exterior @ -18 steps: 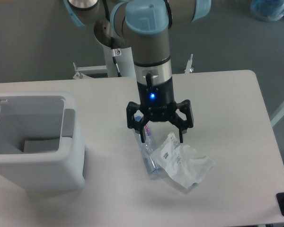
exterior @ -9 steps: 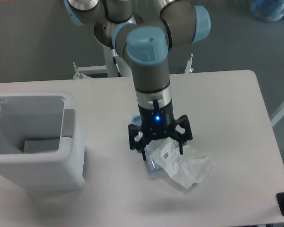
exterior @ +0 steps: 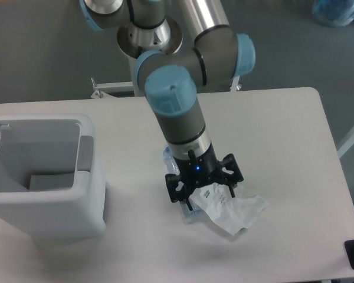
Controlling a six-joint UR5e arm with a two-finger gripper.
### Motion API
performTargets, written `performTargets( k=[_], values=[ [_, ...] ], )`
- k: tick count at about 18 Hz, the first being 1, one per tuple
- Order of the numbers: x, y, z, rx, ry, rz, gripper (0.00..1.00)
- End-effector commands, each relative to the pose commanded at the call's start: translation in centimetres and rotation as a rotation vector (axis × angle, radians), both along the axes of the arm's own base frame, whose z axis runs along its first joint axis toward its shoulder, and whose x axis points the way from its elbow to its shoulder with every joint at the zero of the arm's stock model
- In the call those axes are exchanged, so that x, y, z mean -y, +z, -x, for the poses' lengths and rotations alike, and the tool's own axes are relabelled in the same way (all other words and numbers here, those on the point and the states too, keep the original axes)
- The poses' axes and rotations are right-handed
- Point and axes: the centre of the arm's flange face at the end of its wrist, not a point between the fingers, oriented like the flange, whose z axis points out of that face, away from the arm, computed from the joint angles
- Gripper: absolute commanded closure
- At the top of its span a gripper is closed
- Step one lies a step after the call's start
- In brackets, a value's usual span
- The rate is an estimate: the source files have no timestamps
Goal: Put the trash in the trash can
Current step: 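Lower the open gripper onto the crumpled white wrapper, then close the gripper on the white wrapper and pull it off the bottle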
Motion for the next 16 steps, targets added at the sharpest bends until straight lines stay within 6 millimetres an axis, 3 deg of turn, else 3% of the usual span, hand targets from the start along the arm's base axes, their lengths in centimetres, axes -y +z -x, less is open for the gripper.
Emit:
performTargets(
  k=[6,16],
  values=[
    [-0.4,-4.9,-0.2,0.065,0.03,0.053,0.0],
    [-0.7,-9.7,0.1,0.124,0.179,0.063,0.0]
  ],
)
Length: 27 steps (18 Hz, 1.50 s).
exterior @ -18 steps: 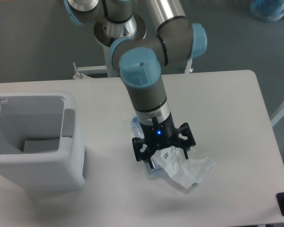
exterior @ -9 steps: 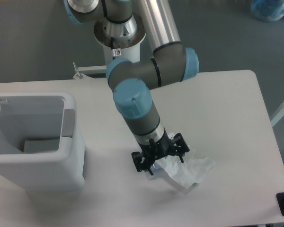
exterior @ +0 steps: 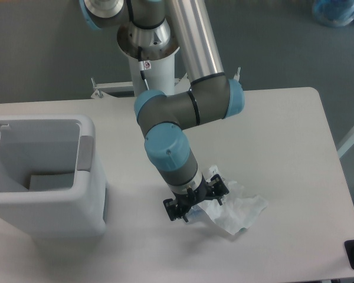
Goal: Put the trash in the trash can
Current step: 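Close the gripper on the white wrapper and pull it off the bottle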
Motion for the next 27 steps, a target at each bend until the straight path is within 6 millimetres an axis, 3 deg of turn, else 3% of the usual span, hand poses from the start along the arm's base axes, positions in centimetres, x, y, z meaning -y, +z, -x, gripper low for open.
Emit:
performTargets(
  k=[8,13,17,27],
  values=[
    [-0.4,-2.7,0.8,0.004,0.075,0.019,0.0],
    [0.1,-3.0,2.0,-0.015,0.096,0.039,0.0],
    [0.3,-5.0,2.8,-0.045,0.102,0.102,0.0],
    [0.8,-5.3,4.6,-0.048,0.129,0.099,0.0]
  ],
)
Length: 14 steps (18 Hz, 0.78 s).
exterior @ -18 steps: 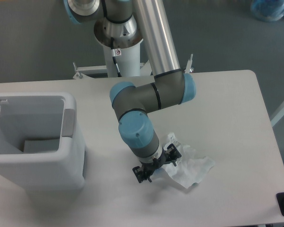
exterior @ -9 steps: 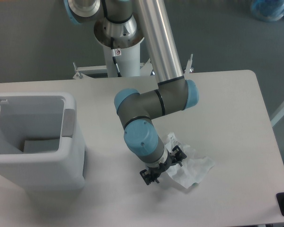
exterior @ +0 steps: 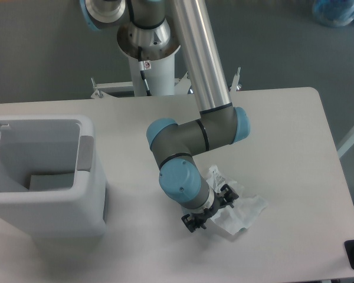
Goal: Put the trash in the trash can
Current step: 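Close the gripper on the white wrapper and pull it off the bottle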
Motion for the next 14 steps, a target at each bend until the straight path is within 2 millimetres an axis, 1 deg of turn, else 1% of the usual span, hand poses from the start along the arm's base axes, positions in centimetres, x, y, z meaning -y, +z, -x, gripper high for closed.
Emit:
performTargets(
  k=[1,3,4,5,6,9,10,11,12,13,14],
  values=[
    [0.1,-0.3,0.2,0.002,0.002,0.003,0.01],
    [0.3,-0.6,0.6,0.007,0.005,0.006,0.09],
    [0.6,-0.7,1.1,0.007,0.014,0.004,0.23],
    [0.6,-0.5,1.3,0.007,0.016,-0.001,0.32],
    [0.7,-0.6,1.4,0.01,0.018,-0.002,0.38],
    [0.8,-0.8,1.6,0.014,0.023,-0.005,0.6],
    [0.9,-0.7,1.7,0.014,0.023,-0.007,0.65],
    [1.0,-0.7,1.8,0.016,0.026,-0.011,0.76],
    [1.0,-0.6,1.9,0.022,0.027,-0.02,0.89],
    [0.9,-0.7,1.9,0.032,0.026,-0.03,1.0],
    [1.1,-0.5,2.0,0.037,0.029,-0.04,1.0]
  ],
)
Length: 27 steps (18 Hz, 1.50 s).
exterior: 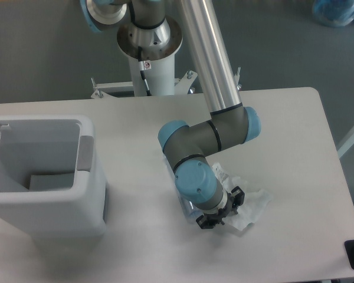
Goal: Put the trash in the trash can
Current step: 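Close the gripper on the white wrapper and pull it off the bottle, then lift the white wrapper and carry it over the white bin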
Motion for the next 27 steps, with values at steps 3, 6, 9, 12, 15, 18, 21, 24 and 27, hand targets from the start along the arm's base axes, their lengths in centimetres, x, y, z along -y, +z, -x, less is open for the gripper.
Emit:
performTargets(
  k=[3,6,9,12,15,18,21,24,27],
  values=[
    [0.2,0.6,0.4,0.003,0.003,-0.022,1.0],
    [0.2,1.5,0.6,0.0,0.002,-0.044,1.0],
    [0.6,3.8,1.5,-0.027,0.012,-0.07,1.0],
    [1.3,7.3,2.1,-0.047,0.024,-0.13,1.0],
    [2.4,11.1,2.5,-0.076,0.036,-0.182,1.0],
    [2.8,15.2,2.5,-0.099,0.033,-0.254,1.0],
    [3.4,20.1,3.3,-0.113,0.033,-0.373,1.0],
    [3.9,23.7,3.0,-0.091,0.013,-0.491,1.0],
    [4.1,27.9,1.8,-0.05,-0.044,-0.642,1.0]
  ],
)
